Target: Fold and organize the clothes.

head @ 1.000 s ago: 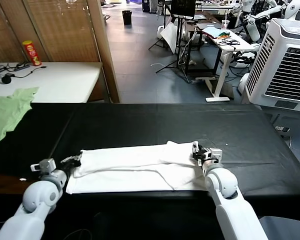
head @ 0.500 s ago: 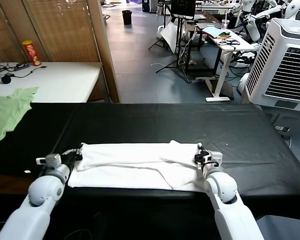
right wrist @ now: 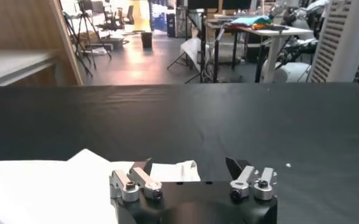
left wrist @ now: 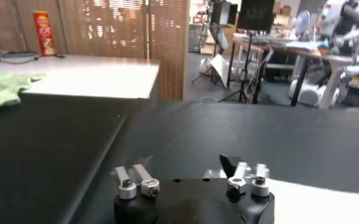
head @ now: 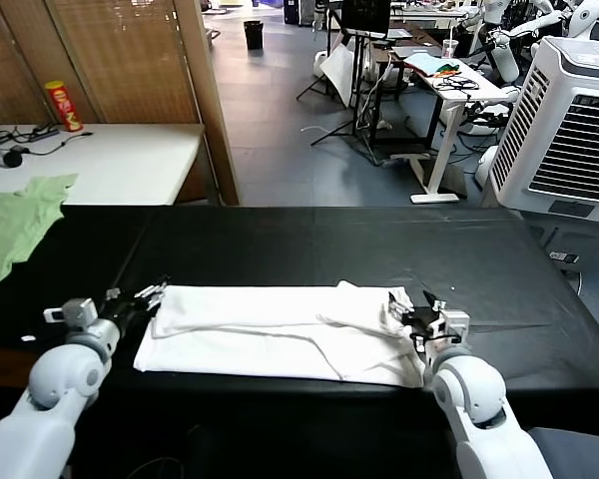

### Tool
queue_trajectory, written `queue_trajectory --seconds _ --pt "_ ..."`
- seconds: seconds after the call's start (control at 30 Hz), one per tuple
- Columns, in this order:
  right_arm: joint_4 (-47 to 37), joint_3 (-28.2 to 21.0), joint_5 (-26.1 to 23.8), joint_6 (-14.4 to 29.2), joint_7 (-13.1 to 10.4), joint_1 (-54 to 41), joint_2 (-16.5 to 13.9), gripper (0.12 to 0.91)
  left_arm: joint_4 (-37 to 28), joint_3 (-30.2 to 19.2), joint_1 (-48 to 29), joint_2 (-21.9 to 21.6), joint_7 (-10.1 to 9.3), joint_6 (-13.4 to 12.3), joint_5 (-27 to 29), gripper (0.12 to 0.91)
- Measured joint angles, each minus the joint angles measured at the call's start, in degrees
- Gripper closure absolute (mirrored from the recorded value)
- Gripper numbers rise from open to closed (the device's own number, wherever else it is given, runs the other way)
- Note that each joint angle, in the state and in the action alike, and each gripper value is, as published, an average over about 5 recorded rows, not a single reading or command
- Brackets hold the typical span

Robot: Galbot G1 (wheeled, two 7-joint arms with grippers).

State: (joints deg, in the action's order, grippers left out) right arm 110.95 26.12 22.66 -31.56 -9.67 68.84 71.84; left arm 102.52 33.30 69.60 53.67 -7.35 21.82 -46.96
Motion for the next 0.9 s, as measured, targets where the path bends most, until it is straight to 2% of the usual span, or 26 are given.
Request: queue_trajectory --seconds 0.13,0.37,0.67,0.77,0.9 --pt "1.63 0.21 0.00 0.10 0.14 1.24 -0.10 0.227 1.97 1.20 2.65 1.49 -0.66 -0.16 -0.51 0.232" --pt "2.90 1.20 0.30 0.32 0.87 2.62 -0.39 0.227 4.41 1.52 7.39 5.11 0.51 -1.16 4.21 0.232" --pt "3.56 1.41 0.70 0.46 0.97 2.94 -0.51 0.227 4.63 1.50 10.78 8.25 0.96 -1.59 6.05 0.239" --pt "3.89 1.29 0.66 0.49 0.96 2.95 -0.45 0.227 4.26 1.50 10.85 8.83 0.90 -1.74 6.21 0.325" --pt "4.20 1.29 0.43 0.63 1.05 3.12 -0.43 0.227 3.77 1.52 11.01 9.32 0.84 -1.90 6.36 0.536"
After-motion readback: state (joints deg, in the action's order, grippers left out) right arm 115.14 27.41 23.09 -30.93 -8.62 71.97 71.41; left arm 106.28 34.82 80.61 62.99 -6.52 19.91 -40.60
